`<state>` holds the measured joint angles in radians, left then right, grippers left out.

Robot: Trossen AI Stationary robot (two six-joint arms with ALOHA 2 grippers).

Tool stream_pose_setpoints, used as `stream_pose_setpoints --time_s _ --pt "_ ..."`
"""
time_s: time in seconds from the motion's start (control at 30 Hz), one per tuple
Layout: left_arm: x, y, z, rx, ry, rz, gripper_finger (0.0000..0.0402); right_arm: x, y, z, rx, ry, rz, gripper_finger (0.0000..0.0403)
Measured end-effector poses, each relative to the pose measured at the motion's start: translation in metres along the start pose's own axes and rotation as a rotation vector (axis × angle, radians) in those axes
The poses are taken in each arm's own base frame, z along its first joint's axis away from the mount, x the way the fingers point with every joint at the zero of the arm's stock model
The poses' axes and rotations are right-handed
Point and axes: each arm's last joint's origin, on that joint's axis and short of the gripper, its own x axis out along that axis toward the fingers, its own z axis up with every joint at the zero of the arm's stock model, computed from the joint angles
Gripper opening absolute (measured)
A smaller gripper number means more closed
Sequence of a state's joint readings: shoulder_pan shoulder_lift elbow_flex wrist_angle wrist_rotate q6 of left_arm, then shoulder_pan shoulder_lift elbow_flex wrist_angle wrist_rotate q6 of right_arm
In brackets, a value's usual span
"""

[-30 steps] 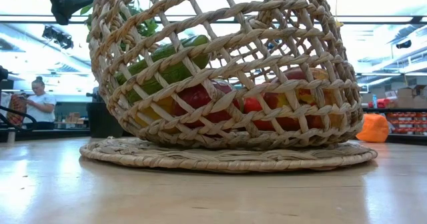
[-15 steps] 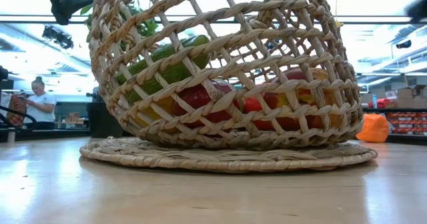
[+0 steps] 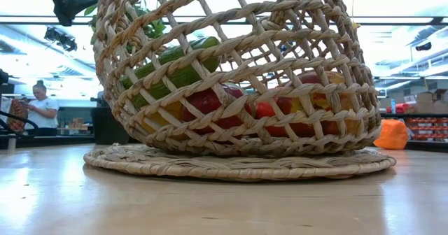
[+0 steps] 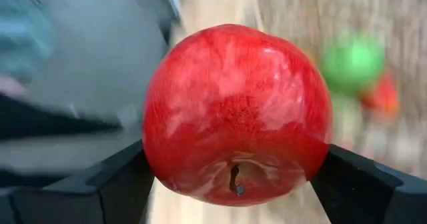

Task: Build produce basket
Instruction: Put the bottom red apple into the brown basket

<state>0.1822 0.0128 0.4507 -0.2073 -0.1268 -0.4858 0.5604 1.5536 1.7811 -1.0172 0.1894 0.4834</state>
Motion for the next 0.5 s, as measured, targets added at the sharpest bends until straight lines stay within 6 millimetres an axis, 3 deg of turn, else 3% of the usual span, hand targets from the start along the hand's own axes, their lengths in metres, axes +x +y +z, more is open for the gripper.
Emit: stream_pose_setpoints --time_s 0.2,0.33,0.5 --pt "0.0 0.0 0.0 0.0 0.0 0.0 0.039 -0.031 -0.006 0.059 0.007 -0.448 0.123 0.036" --pt "0.0 0.0 0.0 0.0 0.0 0.0 0.039 -0.038 -0.016 0.078 0.06 -0.609 0.162 0.0361" --pt "0.0 0.0 0.0 0.0 0.0 0.0 0.039 -0.046 -0.019 0.091 0.056 -0.695 0.355 0.0365"
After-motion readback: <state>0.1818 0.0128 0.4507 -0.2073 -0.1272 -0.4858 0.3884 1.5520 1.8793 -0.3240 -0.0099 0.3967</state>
